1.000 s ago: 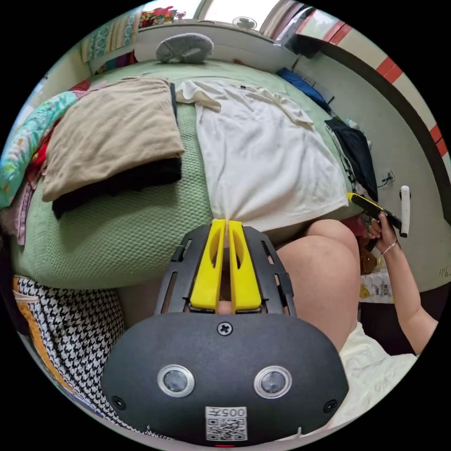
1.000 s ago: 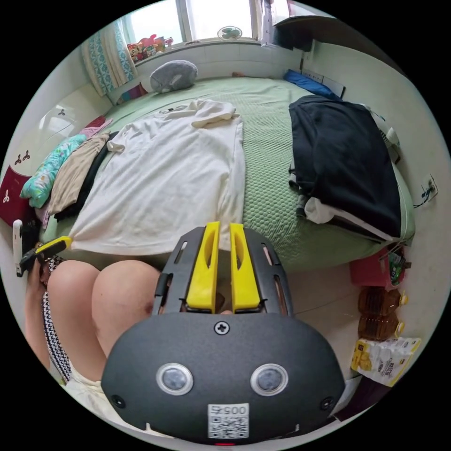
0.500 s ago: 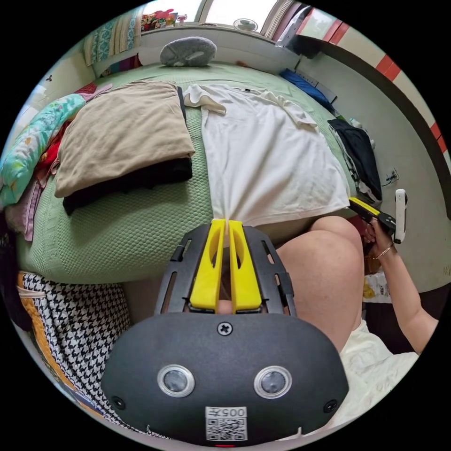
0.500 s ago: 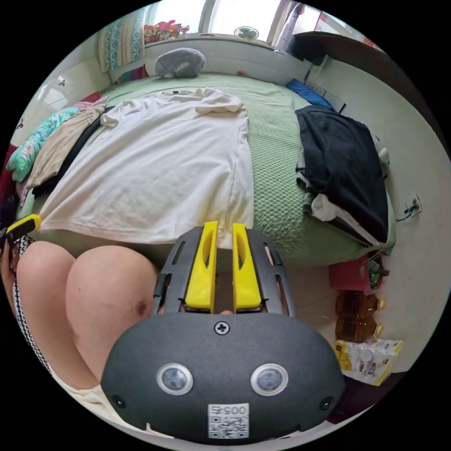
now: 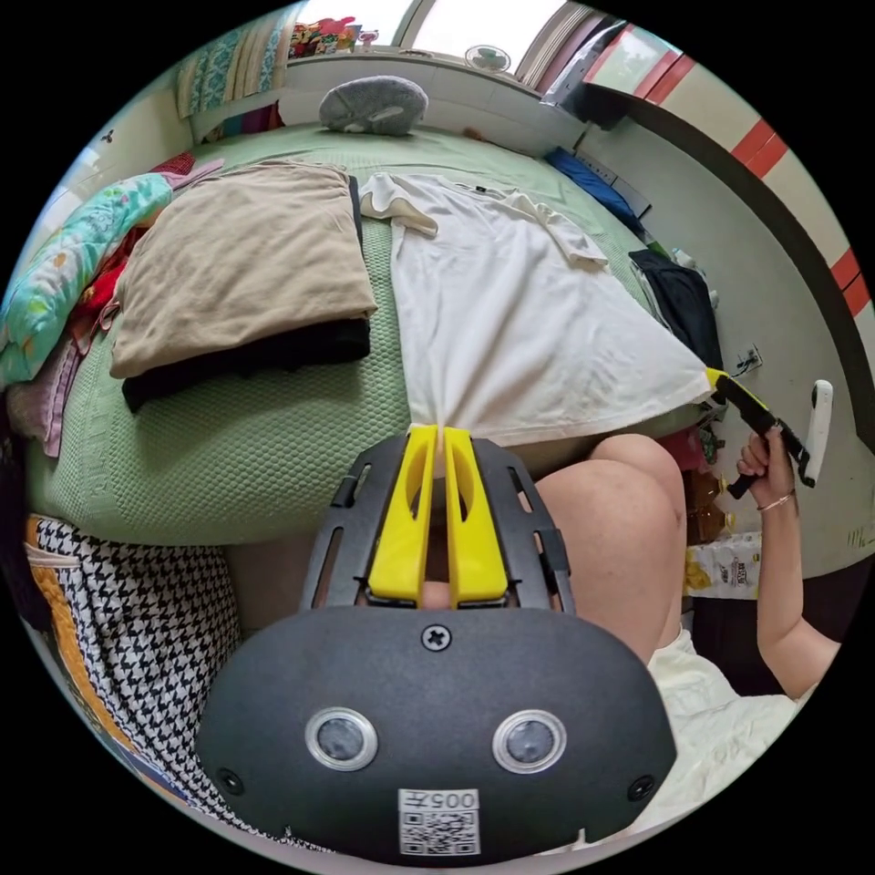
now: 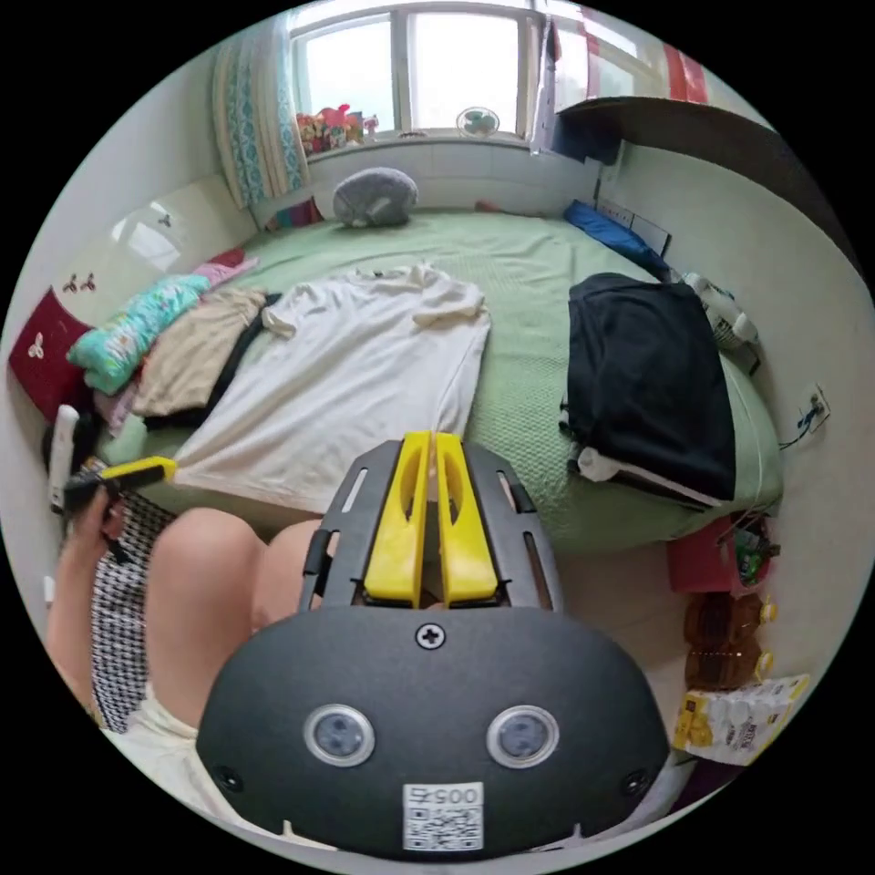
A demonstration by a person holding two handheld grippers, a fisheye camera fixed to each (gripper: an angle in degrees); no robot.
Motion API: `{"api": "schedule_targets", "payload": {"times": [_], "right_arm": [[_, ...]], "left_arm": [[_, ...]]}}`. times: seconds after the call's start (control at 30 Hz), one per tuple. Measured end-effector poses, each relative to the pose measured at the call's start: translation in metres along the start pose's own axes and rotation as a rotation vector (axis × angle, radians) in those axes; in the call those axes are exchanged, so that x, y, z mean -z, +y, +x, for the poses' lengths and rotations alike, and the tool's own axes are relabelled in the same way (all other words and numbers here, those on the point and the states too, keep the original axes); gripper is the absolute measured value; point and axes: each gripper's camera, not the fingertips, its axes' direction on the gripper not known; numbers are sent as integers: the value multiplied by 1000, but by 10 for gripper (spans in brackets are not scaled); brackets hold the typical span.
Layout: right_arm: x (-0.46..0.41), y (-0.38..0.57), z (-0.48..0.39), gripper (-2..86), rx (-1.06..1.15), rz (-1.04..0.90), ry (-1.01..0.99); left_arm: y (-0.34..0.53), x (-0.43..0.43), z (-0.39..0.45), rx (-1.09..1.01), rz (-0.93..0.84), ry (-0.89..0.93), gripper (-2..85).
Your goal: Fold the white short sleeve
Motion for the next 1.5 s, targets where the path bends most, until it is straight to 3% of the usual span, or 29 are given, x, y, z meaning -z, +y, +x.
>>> {"api": "schedule_targets", "payload": {"times": [0.17, 0.4, 0.67, 0.87, 1.03, 1.23, 1.5], "right_arm": [[20, -4, 42, -15, -88, 36, 45], [-44, 41, 89, -14, -242, -143, 58], [-78, 50, 70, -13, -108, -194, 188], [-88, 45, 64, 13, -115, -262, 260], [-72, 21, 30, 49, 35, -158, 219], [-79, -47, -13, 82, 96, -40, 85], [-167, -143, -58, 78, 269, -58, 67]], "left_arm": [[-1, 17, 5, -7, 36, 40, 0], [7, -16, 20, -46, -49, 66, -5], [6, -65, 11, 37, -134, 43, -7], [-4, -66, 13, 70, -74, 75, -7], [-63, -44, 40, 11, 5, 4, -6], [-185, -47, 99, -115, 139, 55, -6], [-347, -161, 149, -86, 103, 69, -6]]}}
